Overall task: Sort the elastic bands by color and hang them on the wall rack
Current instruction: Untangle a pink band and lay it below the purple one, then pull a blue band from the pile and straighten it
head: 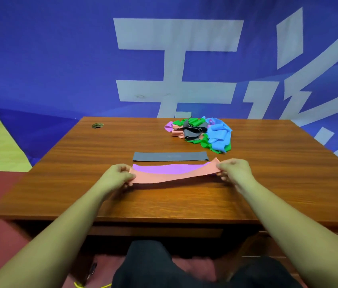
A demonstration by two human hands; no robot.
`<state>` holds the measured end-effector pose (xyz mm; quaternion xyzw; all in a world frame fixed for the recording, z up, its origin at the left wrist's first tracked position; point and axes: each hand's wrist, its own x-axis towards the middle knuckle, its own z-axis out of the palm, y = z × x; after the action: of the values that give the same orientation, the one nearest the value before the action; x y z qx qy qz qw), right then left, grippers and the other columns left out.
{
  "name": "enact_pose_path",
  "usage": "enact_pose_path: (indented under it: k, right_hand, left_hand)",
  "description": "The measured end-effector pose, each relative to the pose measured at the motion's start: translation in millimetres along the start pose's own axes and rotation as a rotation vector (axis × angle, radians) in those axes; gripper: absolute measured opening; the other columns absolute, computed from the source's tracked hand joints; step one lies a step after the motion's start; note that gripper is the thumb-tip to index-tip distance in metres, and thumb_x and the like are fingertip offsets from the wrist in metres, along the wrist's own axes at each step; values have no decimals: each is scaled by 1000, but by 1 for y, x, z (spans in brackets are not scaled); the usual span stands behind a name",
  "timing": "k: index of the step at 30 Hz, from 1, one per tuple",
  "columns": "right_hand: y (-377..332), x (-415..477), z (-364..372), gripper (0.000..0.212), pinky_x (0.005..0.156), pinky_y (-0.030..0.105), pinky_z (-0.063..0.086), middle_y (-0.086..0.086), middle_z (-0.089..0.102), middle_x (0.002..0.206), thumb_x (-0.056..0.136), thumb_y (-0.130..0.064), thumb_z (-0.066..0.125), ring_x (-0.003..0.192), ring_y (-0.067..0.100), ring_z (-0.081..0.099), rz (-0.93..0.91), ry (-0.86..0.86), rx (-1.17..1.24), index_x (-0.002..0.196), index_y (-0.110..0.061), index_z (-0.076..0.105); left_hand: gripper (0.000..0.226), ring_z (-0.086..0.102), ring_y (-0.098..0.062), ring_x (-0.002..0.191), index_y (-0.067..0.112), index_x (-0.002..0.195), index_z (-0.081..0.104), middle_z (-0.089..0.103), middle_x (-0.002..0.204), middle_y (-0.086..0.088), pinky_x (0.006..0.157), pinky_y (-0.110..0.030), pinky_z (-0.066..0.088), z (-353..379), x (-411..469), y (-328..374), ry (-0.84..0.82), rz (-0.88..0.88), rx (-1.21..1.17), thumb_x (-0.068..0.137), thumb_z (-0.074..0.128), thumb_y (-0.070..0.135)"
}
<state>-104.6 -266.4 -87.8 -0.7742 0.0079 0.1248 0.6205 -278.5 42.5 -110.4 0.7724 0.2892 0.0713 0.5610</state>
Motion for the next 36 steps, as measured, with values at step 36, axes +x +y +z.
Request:
enact_pose_path:
  k: [36]
  right_hand:
    - [8, 52, 5, 32, 91, 39, 46, 15, 58, 113, 84, -23, 59, 105, 31, 57, -429, 145, -729, 111, -7, 64]
  left_hand:
    - [7, 52, -17, 78, 11, 88, 61, 60, 88, -3, 70, -26, 37, 70, 42, 49, 311, 430, 382, 83, 56, 9]
